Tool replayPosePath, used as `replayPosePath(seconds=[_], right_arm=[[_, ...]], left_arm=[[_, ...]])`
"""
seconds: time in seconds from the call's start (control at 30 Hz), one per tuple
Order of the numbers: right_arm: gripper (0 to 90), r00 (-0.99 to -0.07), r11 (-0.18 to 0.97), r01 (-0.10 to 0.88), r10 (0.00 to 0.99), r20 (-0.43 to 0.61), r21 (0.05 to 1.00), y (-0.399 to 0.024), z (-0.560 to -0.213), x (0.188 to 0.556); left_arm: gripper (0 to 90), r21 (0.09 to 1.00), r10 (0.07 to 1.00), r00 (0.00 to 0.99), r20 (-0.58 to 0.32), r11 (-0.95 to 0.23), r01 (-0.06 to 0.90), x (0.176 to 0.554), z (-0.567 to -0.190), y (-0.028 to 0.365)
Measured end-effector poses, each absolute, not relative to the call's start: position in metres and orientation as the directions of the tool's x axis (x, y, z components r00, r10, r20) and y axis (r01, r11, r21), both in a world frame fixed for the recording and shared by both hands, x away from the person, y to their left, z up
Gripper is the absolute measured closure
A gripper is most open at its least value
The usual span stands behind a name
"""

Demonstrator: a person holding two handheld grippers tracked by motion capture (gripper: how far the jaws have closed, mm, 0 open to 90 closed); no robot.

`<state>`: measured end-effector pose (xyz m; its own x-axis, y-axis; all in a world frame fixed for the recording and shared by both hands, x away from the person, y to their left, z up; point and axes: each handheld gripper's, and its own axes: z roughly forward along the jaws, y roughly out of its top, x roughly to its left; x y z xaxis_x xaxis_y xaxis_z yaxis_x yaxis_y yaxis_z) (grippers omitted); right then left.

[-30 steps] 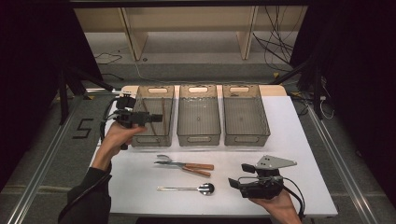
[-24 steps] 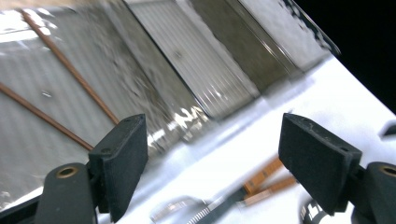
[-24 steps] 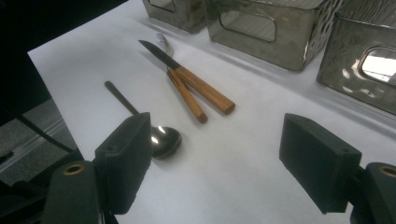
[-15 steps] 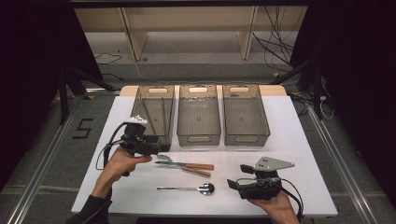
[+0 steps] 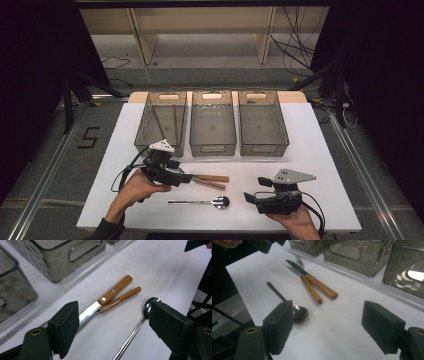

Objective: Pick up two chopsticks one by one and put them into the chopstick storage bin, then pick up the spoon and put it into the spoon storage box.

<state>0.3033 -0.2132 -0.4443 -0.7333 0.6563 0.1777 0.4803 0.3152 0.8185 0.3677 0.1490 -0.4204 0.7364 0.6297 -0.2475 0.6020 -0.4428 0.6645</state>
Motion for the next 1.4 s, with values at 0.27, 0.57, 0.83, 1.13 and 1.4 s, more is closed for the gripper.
replayPosePath(seconds=[0.27, 0.57, 0.83, 1.13, 1.4], right_arm=[[26.3, -0.734, 0.313, 0.477, 0.656, 0.176, 0.821, -0.214, -0.445, 0.303], [26.2, -0.732, 0.307, 0.48, 0.656, 0.183, 0.822, -0.214, -0.443, 0.303], [26.2, -0.733, 0.31, 0.481, 0.655, 0.182, 0.82, -0.216, -0.445, 0.304], [26.3, -0.732, 0.315, 0.481, 0.658, 0.177, 0.818, -0.215, -0.445, 0.304], [26.3, -0.736, 0.324, 0.484, 0.654, 0.177, 0.813, -0.212, -0.445, 0.303]], left_arm=[[23.7, 0.623, 0.604, 0.769, -0.208, -0.524, 0.581, 0.361, -0.429, 0.13], [23.7, 0.571, 0.592, 0.783, -0.193, -0.581, 0.58, 0.361, -0.44, 0.123], [25.3, 0.518, 0.561, 0.811, -0.166, -0.65, 0.556, 0.357, -0.448, 0.113], [34.0, 0.447, 0.505, 0.855, -0.118, -0.742, 0.5, 0.35, -0.455, 0.107], [45.8, 0.404, 0.454, 0.886, -0.088, -0.797, 0.449, 0.346, -0.464, 0.098]])
